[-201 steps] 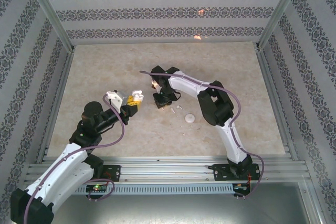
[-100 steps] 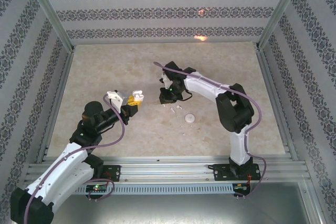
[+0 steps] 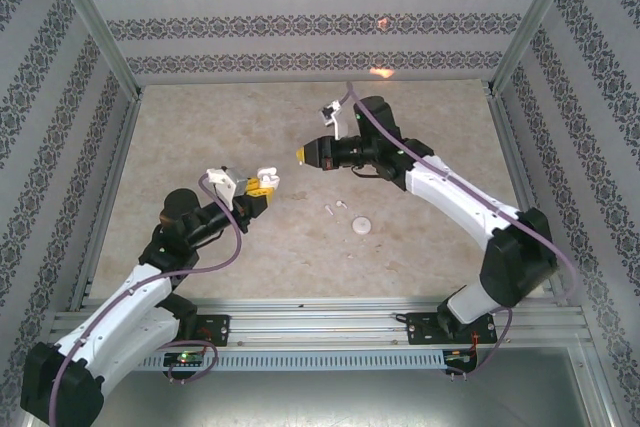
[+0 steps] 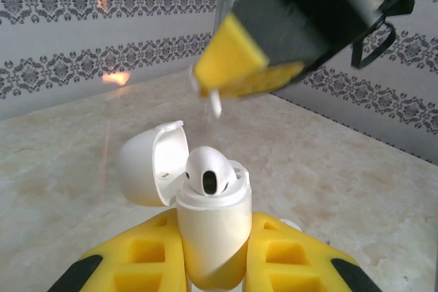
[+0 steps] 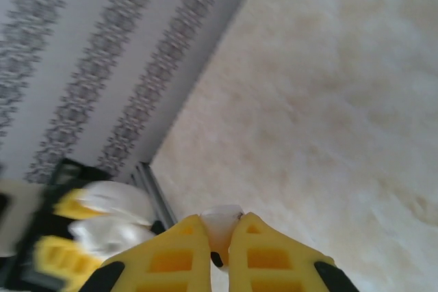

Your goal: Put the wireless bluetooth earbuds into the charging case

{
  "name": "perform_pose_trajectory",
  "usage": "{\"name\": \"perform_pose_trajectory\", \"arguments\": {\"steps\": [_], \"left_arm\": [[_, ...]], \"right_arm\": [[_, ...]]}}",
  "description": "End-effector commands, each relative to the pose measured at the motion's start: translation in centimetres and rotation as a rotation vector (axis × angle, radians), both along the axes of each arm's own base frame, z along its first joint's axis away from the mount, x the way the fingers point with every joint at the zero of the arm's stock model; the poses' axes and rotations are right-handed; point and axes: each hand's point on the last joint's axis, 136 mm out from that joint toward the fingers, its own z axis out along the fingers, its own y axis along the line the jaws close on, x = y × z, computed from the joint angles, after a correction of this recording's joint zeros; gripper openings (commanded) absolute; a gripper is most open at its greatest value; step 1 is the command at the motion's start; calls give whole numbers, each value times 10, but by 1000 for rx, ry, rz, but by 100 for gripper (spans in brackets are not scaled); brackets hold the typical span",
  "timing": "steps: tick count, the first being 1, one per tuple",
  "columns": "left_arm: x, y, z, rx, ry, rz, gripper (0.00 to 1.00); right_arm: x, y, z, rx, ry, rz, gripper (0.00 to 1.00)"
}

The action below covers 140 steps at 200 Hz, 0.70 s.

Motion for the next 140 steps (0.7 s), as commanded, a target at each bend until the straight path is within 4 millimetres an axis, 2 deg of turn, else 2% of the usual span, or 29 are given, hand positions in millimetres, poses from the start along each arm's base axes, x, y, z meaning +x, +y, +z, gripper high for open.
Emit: {"name": "perform_pose_trajectory", "arguments": {"steps": [1,28,44,106,140], "left_arm": [[-3,-8,35,-60,-98,-47,0],[0,-10,43,-74,-115,-53,0],[1,-11,49,-93,-127,-57,0],[-1,-12,69,-134,-163,-66,0],[0,-12,76,-159,-175,-69,0]], "right_arm": [[-16,10,41,117,-110,61,9],[-30,17,65,158,-202,68,10],[-37,22,72,165,-246,68,10],[-39,29,56,79,-292,-7,9],[-40,33,55,66,-297,-21,10]]}}
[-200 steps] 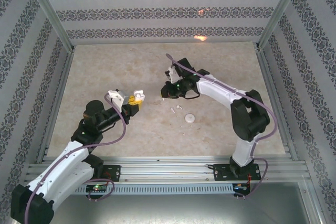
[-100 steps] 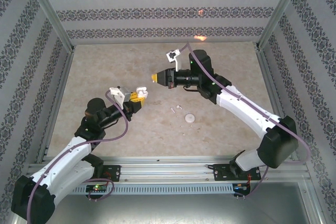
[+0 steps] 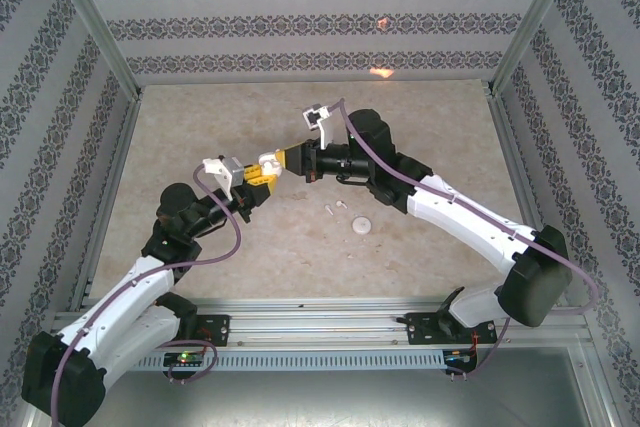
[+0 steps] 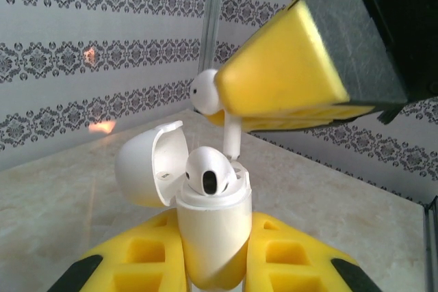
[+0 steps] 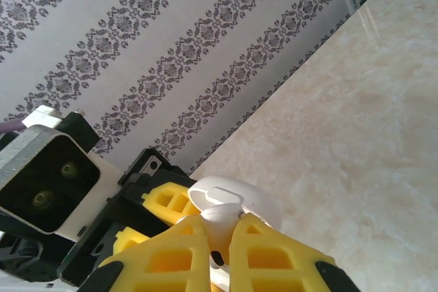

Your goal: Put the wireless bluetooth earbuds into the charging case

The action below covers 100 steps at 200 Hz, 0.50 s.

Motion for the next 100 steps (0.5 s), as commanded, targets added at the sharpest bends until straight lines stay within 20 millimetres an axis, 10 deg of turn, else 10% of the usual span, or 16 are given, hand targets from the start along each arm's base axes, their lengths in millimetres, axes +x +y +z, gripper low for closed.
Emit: {"name": "perform_pose_trajectory", "arguments": {"steps": [1,100], "left_arm": [[-6,-4,34,-63,-83,-34,0],[-1,-7,39,-73,-86,-40,0]], "right_arm": [[-1,-2,6,-4,-51,-35,10],[-5,0,-13,-71,-15,-53,9]]}}
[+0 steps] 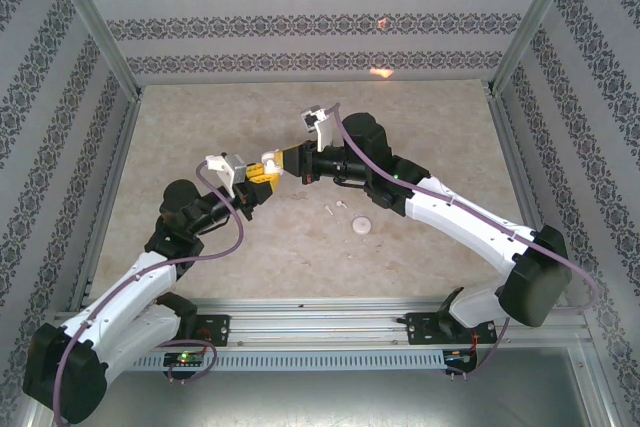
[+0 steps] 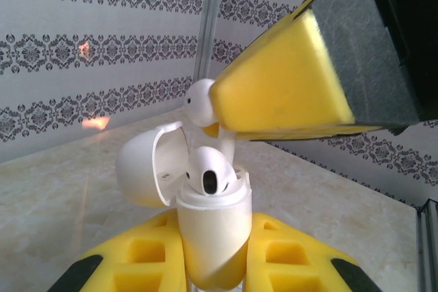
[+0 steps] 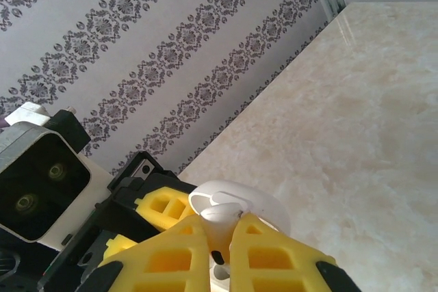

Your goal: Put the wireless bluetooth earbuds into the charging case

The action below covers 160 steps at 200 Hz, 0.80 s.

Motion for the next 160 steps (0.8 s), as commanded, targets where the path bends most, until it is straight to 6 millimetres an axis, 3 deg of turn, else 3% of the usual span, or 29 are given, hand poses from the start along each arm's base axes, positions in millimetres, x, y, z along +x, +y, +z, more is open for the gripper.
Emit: {"name": "perform_pose_trajectory", "arguments": {"steps": [1,72,118,160], "left_arm": [[-6,-3,42,-63,-114,-26,0],[-3,-4,44,-63,-116,-26,0],[-2,-5,43,-63,-114,-27,0],[-1,-6,43,-67,-116,-32,0]], "right_arm": [[-7,-2,-8,-39,6,-4,9],[-13,-2,-27,-158,88,-14,10],[-19,0,-8,-101,119,-6,10],[-23,2,-6,-69,155,-8,10]]}}
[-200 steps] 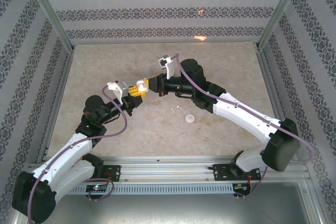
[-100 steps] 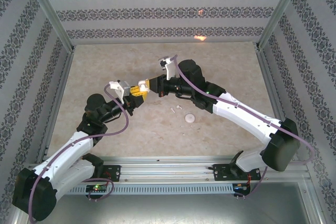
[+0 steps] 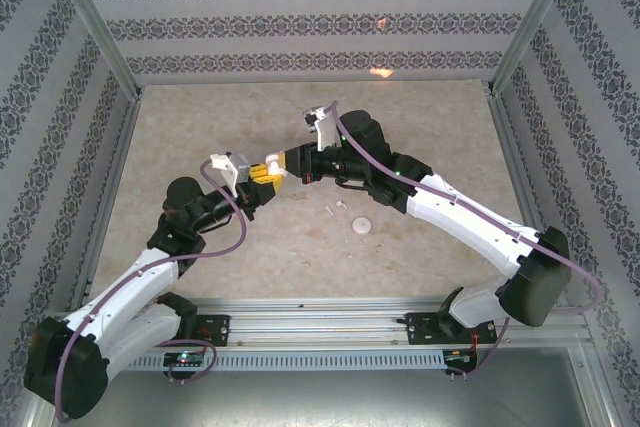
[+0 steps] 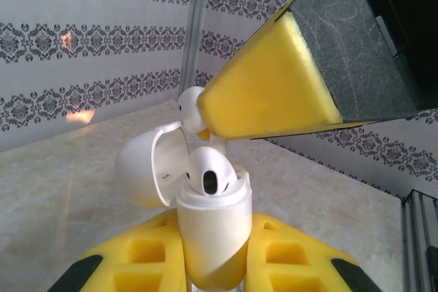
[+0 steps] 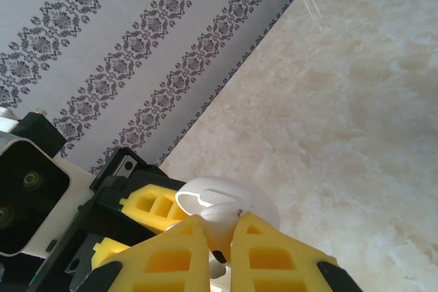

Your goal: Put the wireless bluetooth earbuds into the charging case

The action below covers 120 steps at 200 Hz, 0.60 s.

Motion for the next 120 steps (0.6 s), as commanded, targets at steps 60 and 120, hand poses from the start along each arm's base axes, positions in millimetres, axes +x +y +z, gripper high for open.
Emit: {"name": "perform_pose_trajectory", "arguments": {"steps": [60,120], "left_arm": [[0,1,46,-81,-140,17,0],[1,1,51,-88,-156,15,0]], "right_arm": [[-22,4,4,29,87,-3,10],[-23,2,-18,-52,146,-38,13]]}}
